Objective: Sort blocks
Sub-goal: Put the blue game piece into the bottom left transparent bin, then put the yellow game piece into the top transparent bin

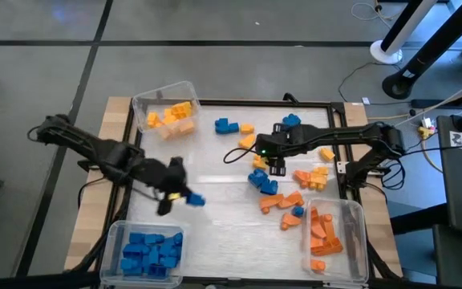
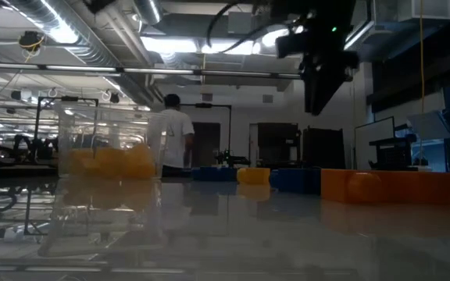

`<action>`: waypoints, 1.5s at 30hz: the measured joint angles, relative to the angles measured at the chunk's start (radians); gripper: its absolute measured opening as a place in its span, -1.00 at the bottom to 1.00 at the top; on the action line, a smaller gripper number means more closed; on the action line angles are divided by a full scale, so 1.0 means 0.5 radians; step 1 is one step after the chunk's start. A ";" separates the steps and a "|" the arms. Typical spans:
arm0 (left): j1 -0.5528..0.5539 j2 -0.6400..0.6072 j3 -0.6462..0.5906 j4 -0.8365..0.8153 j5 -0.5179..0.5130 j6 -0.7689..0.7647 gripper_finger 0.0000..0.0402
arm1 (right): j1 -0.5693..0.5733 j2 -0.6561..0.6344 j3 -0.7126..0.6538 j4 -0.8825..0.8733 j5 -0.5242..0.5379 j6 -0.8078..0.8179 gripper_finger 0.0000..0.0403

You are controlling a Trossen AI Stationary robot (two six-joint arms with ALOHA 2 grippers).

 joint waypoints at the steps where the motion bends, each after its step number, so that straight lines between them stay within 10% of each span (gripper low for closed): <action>1: -0.061 -0.024 -0.001 -0.028 0.026 -0.020 -0.99 | 0.000 0.027 0.000 0.023 0.007 0.017 0.32; 16: -0.720 -0.052 0.000 -0.276 0.178 -0.355 -0.97 | -0.001 0.230 -0.001 0.080 -0.029 0.045 0.32; 27: -0.792 -0.002 -0.009 -0.277 0.217 -0.349 -0.63 | -0.002 0.230 -0.001 0.084 -0.073 0.734 0.32; 45: -0.791 0.184 -0.011 -0.350 0.217 -0.292 -0.33 | -0.073 0.220 -0.002 -0.253 -0.234 0.508 0.32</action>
